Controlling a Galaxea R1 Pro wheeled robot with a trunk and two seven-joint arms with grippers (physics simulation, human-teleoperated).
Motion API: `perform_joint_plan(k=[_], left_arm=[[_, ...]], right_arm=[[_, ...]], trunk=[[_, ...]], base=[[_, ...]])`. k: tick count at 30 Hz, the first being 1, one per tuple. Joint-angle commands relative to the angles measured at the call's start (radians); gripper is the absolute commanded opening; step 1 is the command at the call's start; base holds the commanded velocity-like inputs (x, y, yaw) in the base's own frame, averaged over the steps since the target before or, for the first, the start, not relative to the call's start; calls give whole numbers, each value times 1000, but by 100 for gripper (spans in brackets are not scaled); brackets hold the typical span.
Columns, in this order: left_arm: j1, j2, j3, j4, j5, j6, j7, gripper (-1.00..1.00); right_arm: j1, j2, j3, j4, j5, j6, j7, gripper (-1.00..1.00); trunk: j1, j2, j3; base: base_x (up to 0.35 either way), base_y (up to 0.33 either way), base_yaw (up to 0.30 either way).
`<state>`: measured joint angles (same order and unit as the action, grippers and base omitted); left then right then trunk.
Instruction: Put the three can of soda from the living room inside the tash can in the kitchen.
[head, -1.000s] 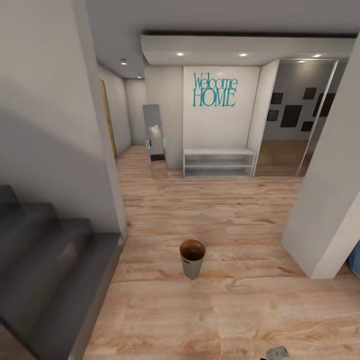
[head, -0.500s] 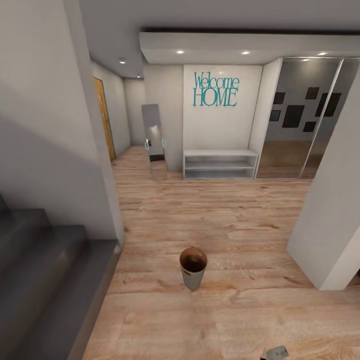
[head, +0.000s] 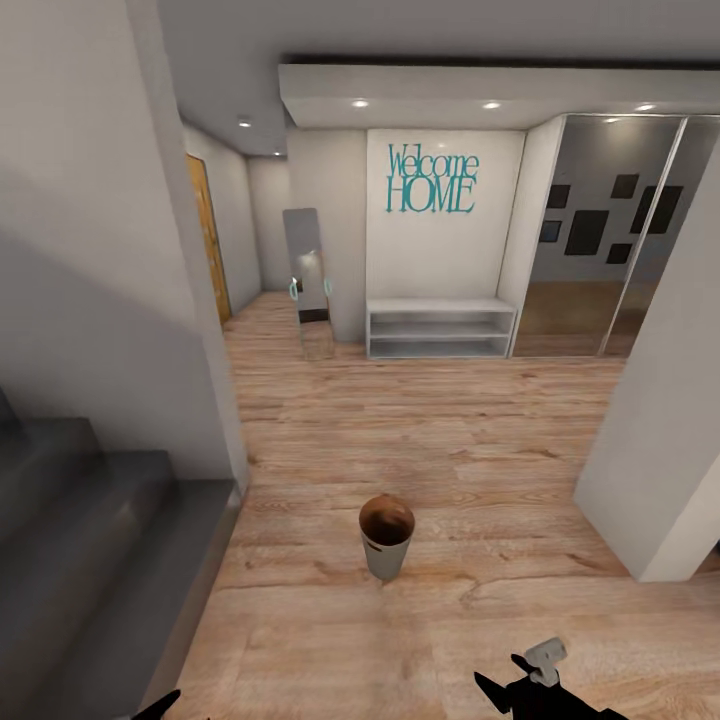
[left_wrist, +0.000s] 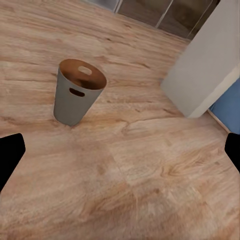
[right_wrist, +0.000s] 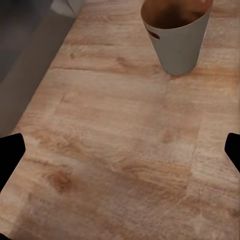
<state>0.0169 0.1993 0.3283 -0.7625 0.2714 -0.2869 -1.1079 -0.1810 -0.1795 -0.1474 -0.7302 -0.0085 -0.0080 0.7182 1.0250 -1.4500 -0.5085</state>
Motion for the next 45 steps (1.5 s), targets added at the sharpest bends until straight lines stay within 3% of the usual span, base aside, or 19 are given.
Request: perform_joint_plan(k=[1,12,45], left_arm=[[0,0,0,-1,0,0,0,100],[0,0,0,-6,0,0,-1,100],[-5,-7,-2,14,-3,5,-18,100]], right_arm=[[0,0,0,-3,0,0,1,100],[0,0,0,-17,0,0,55,100],[2,1,3,-5,1,9,53,100]], trunk=[[0,0,0],[0,0,0],[0,0,0]], base=[[0,0,0],[45,3,0],[239,96,0]])
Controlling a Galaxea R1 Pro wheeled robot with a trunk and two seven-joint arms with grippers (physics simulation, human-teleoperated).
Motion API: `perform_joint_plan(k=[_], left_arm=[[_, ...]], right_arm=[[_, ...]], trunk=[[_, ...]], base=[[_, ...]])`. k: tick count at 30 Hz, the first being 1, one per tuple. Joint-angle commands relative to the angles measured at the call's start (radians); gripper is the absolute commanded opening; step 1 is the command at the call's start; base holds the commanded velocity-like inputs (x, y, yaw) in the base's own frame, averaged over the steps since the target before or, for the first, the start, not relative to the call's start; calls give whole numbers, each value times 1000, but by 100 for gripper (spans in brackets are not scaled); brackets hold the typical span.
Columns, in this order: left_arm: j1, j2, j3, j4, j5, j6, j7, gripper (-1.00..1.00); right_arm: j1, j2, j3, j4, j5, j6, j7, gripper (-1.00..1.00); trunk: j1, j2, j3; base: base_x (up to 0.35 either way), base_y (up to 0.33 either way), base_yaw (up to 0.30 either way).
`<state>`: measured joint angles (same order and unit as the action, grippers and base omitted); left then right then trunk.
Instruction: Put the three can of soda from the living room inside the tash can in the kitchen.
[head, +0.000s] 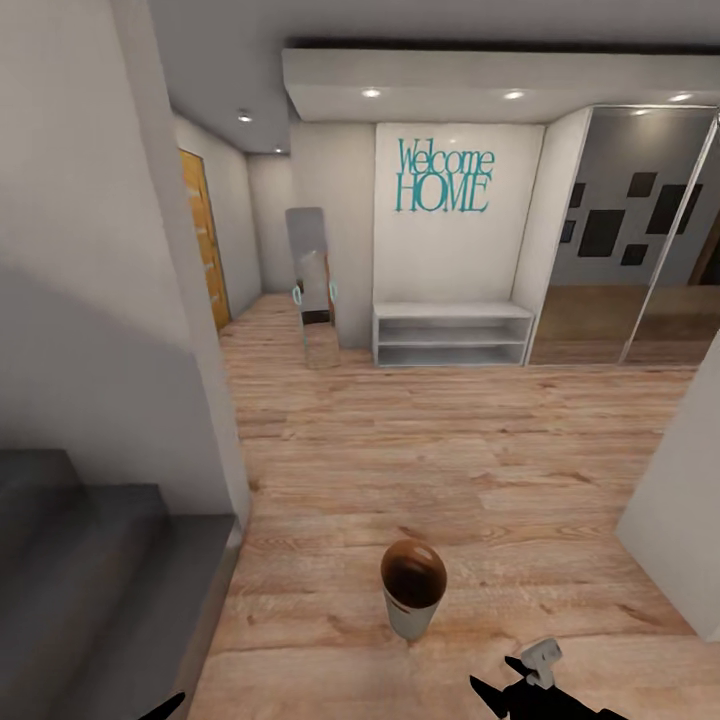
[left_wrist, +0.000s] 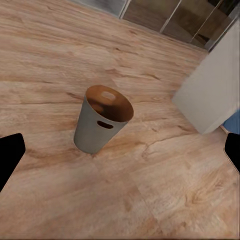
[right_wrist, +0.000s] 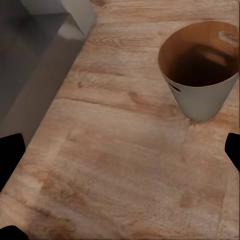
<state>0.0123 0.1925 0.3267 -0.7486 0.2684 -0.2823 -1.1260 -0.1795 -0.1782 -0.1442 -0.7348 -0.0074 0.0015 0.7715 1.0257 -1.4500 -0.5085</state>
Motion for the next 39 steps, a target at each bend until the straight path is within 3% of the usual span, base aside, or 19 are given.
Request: perform_joint_plan(k=[1,32,39], left_arm=[[0,0,0,6,0,0,0,100],[0,0,0,17,0,0,0,100],[40,-6,-22,-22,1,39,-39,100]], right_arm=[[0,0,0,0,0,0,0,100],[0,0,0,0,0,0,0,100],[-3,4,2,-40,-1,36,-33,100]], trunk=[[-1,0,0],[-1,0,0],[-1,0,0]], base=[[0,0,0],[0,0,0],[0,0,0]])
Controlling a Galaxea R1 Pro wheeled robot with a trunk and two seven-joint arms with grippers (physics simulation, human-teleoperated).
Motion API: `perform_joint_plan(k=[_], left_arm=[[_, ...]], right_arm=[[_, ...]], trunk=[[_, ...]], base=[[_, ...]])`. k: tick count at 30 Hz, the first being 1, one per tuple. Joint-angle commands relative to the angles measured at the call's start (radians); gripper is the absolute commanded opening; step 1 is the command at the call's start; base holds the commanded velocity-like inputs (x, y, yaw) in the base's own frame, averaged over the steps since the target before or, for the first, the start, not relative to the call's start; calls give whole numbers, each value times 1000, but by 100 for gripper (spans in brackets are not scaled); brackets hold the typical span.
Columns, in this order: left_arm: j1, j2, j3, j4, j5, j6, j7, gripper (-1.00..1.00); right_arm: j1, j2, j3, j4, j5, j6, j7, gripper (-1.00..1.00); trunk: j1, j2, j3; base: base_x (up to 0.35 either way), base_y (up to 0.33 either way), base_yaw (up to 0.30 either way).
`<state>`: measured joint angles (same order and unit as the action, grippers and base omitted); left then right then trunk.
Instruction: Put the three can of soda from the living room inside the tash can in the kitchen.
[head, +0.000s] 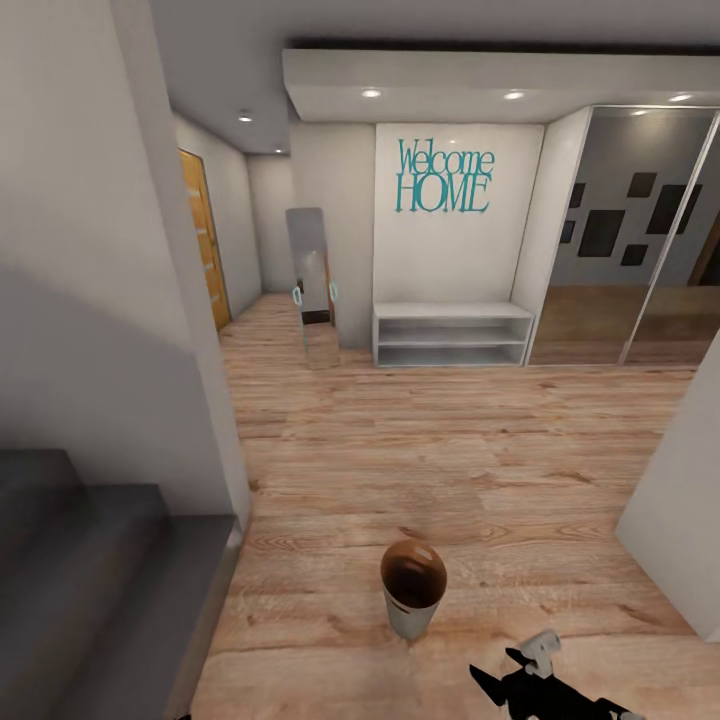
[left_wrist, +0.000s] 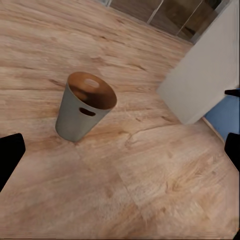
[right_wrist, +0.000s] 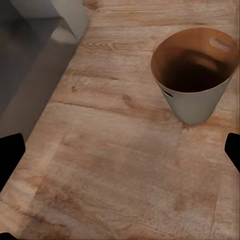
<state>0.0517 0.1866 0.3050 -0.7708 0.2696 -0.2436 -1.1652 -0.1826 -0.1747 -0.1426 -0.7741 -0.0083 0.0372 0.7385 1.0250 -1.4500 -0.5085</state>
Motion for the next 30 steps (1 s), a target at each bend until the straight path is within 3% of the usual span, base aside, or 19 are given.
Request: perform_joint_plan(k=[1,8,9,17,30], left_arm=[[6,0,-6,-6,0,6,-6,100],[45,-1,-45,-45,-2,44,-45,100],[84,-1,-94,-331,-3,449,-262,100],[87,0,-114,-298,-3,459,-293,100],[88,1,-118,-265,-3,419,-299,100]], right_arm=[[0,2,0,-6,-1,6,-6,100],[-1,39,16,-45,-2,45,-45,100],[-1,54,23,-161,-2,300,-385,100],[0,75,83,-166,-1,307,-424,100],[0,78,97,-166,1,308,-432,100]], trunk=[[0,0,0],[0,0,0],[0,0,0],[0,0,0],[0,0,0]], base=[[0,0,0],[0,0,0],[0,0,0],[0,0,0],[35,0,0]])
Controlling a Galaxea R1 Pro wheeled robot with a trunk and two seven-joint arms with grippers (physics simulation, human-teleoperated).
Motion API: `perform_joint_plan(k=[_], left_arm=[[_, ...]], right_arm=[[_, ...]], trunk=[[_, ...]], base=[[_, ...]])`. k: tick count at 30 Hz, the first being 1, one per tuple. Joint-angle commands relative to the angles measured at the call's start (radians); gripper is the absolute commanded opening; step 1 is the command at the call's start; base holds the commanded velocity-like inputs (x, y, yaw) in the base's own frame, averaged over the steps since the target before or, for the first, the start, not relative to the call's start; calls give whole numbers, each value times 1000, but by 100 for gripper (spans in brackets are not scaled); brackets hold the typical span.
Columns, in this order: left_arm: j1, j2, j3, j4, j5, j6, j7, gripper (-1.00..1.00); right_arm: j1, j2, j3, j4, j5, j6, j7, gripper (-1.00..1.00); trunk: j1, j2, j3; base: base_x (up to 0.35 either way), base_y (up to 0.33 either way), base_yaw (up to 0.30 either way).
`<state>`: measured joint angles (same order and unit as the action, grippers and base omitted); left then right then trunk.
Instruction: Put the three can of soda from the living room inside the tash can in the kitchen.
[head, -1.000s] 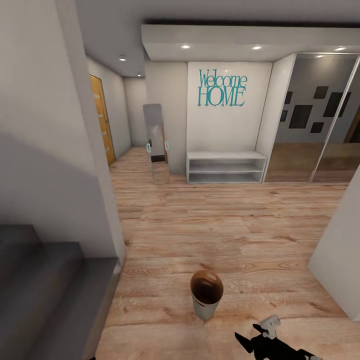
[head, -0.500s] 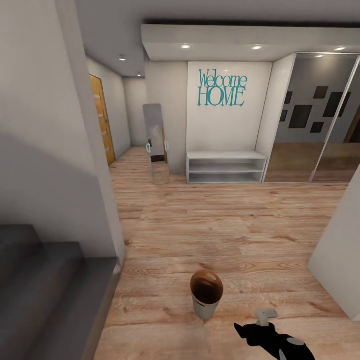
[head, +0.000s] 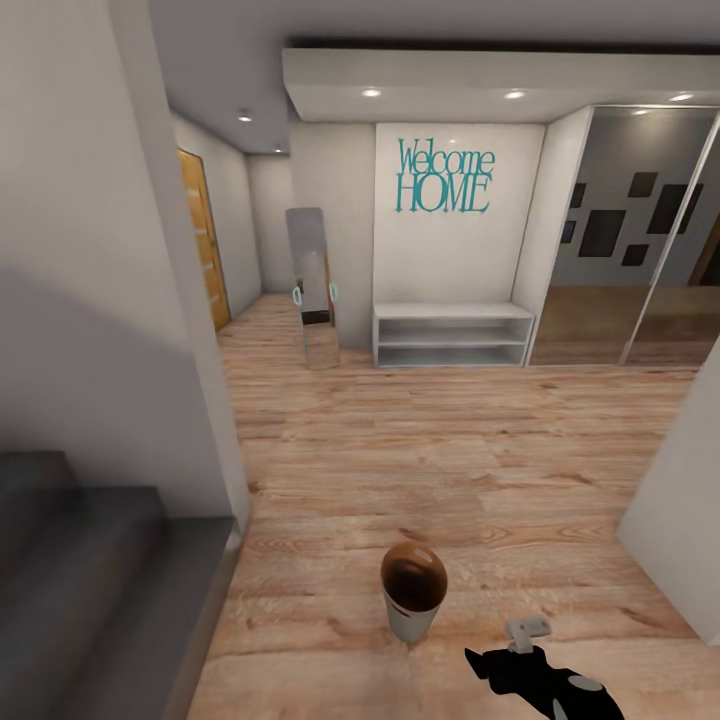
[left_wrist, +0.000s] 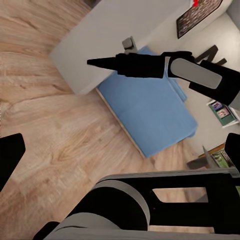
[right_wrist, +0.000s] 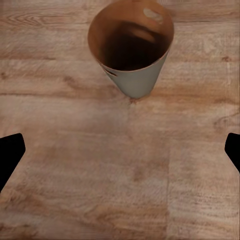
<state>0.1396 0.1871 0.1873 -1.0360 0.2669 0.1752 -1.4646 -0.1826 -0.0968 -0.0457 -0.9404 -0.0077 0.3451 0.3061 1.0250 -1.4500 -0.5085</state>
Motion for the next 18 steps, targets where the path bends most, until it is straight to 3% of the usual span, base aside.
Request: perform_joint_plan(k=[1,18], left_arm=[[0,0,0,0,0,-1,0,100],[0,0,0,4,0,-6,-1,100]], right_arm=[[0,0,0,0,0,0,0,100],[0,0,1,-1,0,0,-1,100]], trunk=[[0,0,0],[0,0,0]], base=[[207,0,0],[318,0,0]])
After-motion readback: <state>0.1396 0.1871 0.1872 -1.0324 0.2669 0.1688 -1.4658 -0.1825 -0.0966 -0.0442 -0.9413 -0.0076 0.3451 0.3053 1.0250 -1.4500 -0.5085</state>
